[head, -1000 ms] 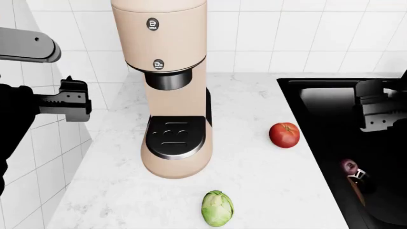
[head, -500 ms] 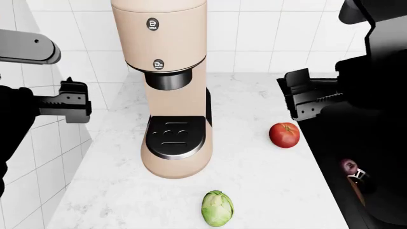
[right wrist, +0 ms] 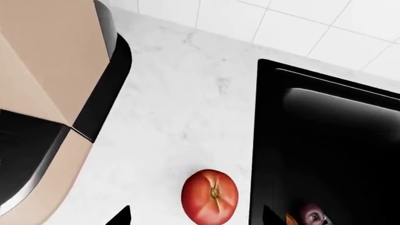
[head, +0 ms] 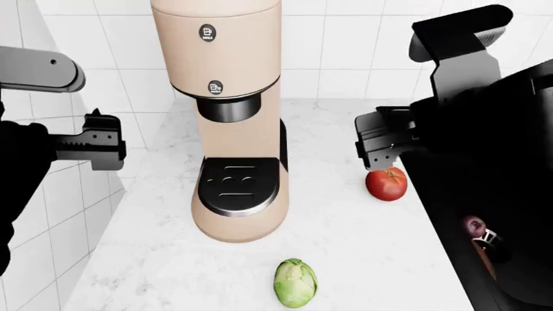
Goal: There is a mixed pile of frozen fruits and vegetables on the counter. Locate all the frozen vegetables and place the items in a bowl on the counter. Take all the frozen fruits and defrost them in a running sink.
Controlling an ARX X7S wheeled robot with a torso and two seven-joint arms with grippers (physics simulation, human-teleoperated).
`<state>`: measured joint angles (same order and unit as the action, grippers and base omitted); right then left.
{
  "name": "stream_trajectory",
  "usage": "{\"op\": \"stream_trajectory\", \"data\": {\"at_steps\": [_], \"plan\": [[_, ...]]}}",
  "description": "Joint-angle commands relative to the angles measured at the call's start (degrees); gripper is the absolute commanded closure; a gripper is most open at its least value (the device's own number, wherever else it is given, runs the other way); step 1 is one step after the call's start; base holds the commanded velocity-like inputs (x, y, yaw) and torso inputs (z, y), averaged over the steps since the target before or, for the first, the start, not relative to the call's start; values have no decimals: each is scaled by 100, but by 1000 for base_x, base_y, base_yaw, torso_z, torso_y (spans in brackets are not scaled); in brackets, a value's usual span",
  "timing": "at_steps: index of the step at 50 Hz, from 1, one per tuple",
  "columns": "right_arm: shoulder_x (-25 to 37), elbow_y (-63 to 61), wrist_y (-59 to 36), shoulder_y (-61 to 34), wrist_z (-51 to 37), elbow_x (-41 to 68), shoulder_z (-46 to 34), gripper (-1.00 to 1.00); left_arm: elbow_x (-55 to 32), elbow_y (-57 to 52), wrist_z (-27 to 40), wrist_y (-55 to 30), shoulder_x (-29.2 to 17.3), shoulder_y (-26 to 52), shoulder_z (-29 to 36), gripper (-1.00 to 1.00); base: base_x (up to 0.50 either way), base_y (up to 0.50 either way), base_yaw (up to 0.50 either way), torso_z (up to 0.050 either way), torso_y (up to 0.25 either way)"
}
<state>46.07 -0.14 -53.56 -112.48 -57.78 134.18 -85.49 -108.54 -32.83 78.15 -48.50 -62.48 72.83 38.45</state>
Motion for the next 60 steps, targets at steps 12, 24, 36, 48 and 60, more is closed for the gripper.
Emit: {"op": "stream_trajectory", "data": {"at_steps": [12, 24, 36, 48, 60], "plan": [[-29, 206, 39, 473, 221, -525, -197, -100, 40, -30, -45, 68, -49, -66, 7, -100, 0, 0, 0, 0, 0], [-156, 342, 297, 876, 780, -1250, -182, -100, 92, -45, -106, 111, -83, -109, -5, -100, 0, 0, 0, 0, 0], [-356, 713, 602, 1499, 1533, -1926, -311, -100, 159, -1, -135, 127, -43, -142, 28, -100, 0, 0, 0, 0, 0], [-462, 938, 727, 1779, 1729, -2133, -403, -100, 212, 34, -173, 125, -19, -158, 55, -100, 0, 0, 0, 0, 0], [-376, 935, 653, 1918, 1430, -2018, -527, -100, 215, 21, -176, 135, -22, -165, 63, -100, 0, 0, 0, 0, 0]]}}
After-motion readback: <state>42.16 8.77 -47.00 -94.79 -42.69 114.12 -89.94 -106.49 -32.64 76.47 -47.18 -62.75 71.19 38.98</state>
